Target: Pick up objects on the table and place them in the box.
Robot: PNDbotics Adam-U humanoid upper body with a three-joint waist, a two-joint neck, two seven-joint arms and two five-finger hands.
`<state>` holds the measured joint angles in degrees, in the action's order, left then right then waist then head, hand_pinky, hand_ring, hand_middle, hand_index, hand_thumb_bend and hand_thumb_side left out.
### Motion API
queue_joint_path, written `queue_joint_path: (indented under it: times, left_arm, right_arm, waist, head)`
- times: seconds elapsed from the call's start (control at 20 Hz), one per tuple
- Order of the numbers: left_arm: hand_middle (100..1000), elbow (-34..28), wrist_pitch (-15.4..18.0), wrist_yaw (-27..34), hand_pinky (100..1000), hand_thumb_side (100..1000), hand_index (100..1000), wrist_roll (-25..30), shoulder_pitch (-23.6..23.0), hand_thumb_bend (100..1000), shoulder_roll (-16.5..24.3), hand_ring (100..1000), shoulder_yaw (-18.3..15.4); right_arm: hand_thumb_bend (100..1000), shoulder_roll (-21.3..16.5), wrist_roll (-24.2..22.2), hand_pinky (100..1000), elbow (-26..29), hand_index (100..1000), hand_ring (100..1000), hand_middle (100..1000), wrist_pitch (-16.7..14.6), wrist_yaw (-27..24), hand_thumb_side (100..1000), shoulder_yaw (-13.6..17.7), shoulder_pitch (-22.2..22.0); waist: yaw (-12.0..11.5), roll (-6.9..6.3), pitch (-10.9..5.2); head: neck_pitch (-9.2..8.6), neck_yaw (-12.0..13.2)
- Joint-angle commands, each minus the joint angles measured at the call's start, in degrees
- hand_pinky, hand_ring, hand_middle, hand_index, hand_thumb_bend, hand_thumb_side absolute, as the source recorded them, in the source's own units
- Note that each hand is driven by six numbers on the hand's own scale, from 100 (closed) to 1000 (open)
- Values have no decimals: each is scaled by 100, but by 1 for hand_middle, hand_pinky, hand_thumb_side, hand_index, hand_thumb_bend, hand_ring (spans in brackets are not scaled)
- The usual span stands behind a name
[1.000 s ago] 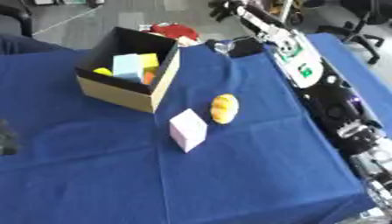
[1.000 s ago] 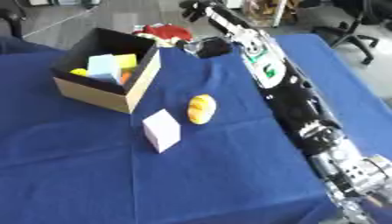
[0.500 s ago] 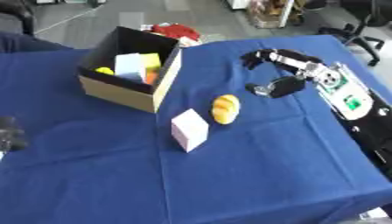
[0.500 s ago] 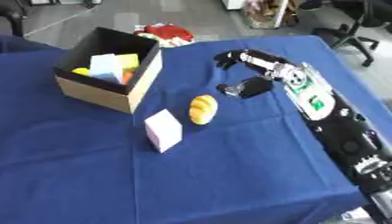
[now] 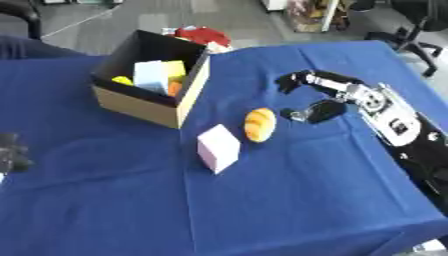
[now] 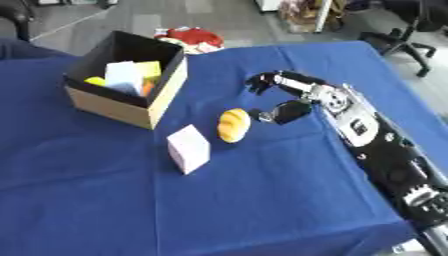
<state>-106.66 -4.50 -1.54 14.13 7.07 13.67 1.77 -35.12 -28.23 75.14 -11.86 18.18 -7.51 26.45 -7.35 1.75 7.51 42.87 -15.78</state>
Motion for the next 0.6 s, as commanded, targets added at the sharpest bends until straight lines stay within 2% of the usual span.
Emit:
queue_joint_path:
  times: [0.05,0.6]
  left_arm:
    - [635,-74,14,22,714,604,795,27,55,351,82,633,-30]
    - [636,-80,15,30,715,606,795,38,46,346,67,635,-25]
  right_arm:
    - [346,-42,-18,1000,-60,932,832,802,-44,104,308,-30,154]
    - [372,98,-258,1000,-516,940,853,823,-155,751,318,-196,320]
  waist:
    - [-4,25,-97]
    - [-29,12,-102]
  head:
    - [1,-18]
    - [-1,-36]
